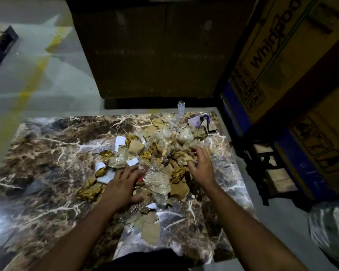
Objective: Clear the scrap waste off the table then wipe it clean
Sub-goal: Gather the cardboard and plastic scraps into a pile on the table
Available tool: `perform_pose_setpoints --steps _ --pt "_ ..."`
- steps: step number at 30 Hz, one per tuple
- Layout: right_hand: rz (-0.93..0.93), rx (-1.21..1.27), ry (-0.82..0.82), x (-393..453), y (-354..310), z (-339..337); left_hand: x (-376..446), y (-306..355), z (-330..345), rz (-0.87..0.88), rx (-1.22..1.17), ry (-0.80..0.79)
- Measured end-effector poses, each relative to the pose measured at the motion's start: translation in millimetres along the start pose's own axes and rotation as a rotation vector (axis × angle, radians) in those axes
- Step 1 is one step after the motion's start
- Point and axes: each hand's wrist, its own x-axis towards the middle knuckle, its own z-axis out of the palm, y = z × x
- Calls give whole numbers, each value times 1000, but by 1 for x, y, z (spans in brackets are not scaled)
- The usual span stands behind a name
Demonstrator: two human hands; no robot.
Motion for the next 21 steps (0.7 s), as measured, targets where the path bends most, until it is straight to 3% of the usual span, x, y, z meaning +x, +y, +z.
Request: perform_pose_setpoints --steps 5,16,21 --pt "-27 -165 -11 85 4 -32 3 4 -5 -7 8 9" --pt "157 -474 -407 207 30 -24 5 12 -9 -46 22 -25" --pt "262 -457 -515 215 31 -6 9 13 -11 -60 43 -25"
